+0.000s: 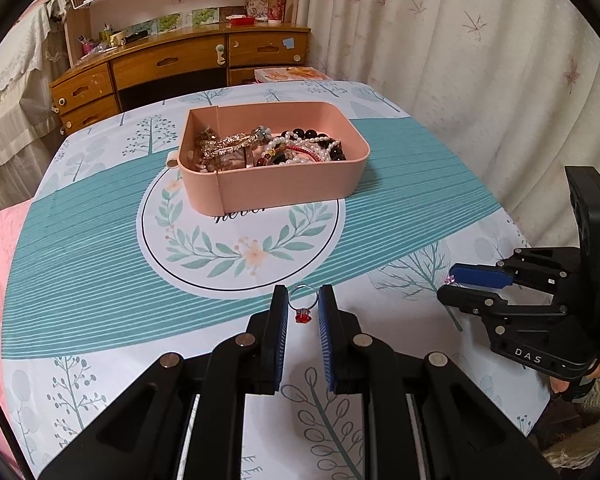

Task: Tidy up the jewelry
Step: 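Carry both rings into the pink box and open both tools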

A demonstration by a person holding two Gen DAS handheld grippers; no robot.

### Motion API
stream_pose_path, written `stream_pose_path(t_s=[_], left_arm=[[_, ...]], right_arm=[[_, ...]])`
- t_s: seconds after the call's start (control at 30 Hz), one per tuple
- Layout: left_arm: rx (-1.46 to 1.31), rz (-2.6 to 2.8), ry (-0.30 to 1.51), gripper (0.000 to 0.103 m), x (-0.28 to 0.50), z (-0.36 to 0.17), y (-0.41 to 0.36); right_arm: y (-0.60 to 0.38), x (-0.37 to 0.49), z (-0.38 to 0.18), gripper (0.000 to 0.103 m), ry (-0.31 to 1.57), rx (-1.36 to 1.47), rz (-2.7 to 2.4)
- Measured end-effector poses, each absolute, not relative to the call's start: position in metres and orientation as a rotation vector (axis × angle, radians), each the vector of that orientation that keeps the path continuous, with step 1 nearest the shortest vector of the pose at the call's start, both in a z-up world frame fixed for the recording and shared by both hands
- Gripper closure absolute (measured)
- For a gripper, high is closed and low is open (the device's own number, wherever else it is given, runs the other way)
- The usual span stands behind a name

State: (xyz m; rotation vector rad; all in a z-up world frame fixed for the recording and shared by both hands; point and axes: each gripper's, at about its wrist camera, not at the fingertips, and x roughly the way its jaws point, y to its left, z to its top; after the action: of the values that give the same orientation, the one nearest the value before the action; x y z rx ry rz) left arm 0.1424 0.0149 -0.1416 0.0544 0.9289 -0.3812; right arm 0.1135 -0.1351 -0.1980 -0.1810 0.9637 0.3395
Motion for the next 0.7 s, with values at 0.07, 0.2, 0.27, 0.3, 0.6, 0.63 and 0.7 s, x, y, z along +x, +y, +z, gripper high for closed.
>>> stream_pose_path(t_s=[0.07, 0.2, 0.27, 0.3, 0.6, 0.63, 0.7], left_arm=[[0.053, -0.383, 0.929, 0.090, 0.142, -0.142, 0.016], [0.045, -0.381, 0.932, 0.090, 0.142, -0.142, 0.018], [0.040, -0.380, 0.934, 0.090, 0.142, -0.143, 0.019], [0.038, -0.380, 0.935, 0.090, 0.143, -0.142, 0.019], [0.027, -0.375, 0.915, 0.090, 0.148, -0.126, 0.016], [0.030, -0.374, 0.911, 0.090, 0.149, -0.123, 0.015], [0.034, -0.371, 0.899, 0.090, 0.153, -0.115, 0.014]], right_arm=[[-0.137, 0.114, -0.198, 0.089, 0.964, -0.182, 0.339], [-0.137, 0.114, -0.198, 0.090, 0.970, -0.168, 0.342], [-0.137, 0.114, -0.196, 0.092, 0.968, -0.163, 0.347], [-0.137, 0.114, -0.195, 0.095, 0.972, -0.161, 0.354], [-0.131, 0.122, -0.174, 0.095, 0.951, -0.142, 0.396], [-0.130, 0.124, -0.167, 0.095, 0.940, -0.138, 0.402], [-0.126, 0.129, -0.150, 0.095, 0.910, -0.133, 0.415]])
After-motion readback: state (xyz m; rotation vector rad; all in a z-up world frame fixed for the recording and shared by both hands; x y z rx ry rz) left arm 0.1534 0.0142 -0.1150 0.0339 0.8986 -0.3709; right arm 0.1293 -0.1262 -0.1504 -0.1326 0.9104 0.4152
